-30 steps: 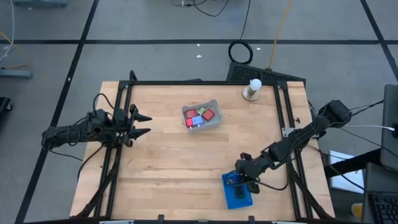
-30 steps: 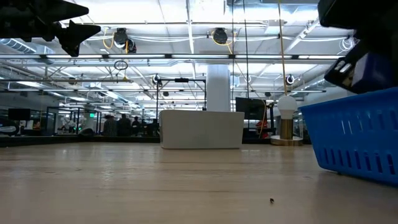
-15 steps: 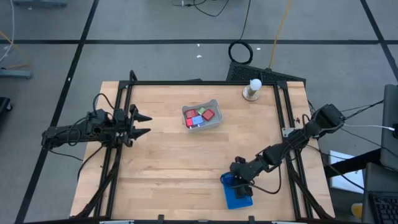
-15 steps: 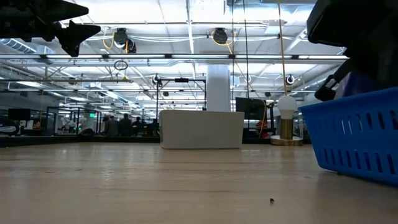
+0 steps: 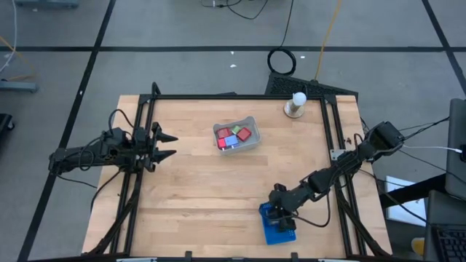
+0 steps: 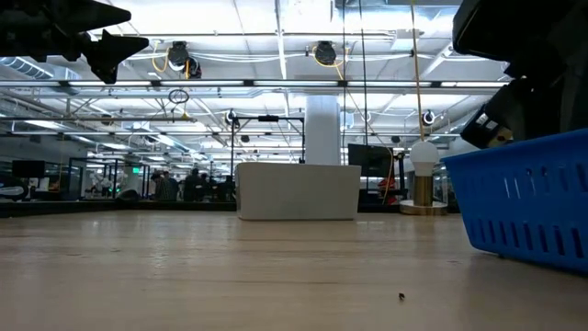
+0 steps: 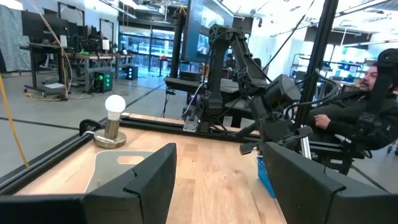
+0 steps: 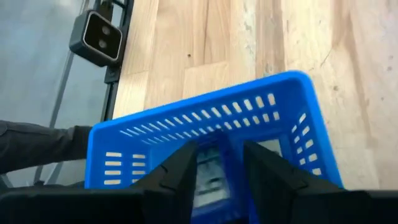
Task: Pick & Place Office items
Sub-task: Return to Home Position
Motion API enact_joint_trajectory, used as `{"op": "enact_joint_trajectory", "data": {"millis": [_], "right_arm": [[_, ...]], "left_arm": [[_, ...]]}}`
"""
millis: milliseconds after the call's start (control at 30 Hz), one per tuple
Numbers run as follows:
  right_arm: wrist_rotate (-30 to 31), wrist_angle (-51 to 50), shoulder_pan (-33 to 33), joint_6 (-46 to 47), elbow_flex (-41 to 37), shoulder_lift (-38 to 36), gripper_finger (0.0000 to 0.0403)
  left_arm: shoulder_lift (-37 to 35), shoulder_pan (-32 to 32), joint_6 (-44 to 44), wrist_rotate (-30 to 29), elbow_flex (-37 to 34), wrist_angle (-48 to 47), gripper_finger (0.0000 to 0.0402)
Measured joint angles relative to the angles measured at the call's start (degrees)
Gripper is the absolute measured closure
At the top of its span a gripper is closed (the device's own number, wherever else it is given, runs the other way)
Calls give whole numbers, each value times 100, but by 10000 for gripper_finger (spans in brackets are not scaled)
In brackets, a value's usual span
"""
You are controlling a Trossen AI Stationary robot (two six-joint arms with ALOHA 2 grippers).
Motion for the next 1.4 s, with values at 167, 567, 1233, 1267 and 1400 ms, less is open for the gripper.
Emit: {"op": "enact_joint_trajectory", "data": {"millis": [167, 567, 1233, 1267, 1400], "right_arm": [[471, -11, -11, -162, 52, -208, 257], [860, -309, -760, -1850, 155, -1085, 241], [81, -300, -2823, -3371, -375, -2859, 255], [-61, -246, -2902, -3336, -544, -3016, 257], [-341, 254, -3092, -3153, -1317, -3718, 263]], "left_arm": [[0, -1, 1, 0, 0, 1, 158], [0, -1, 2, 0, 0, 4, 158], [-2, 1, 2, -2, 0, 4, 158], [0, 0, 0, -2, 0, 4, 158], [-1, 0, 0, -2, 0, 4, 158]]}}
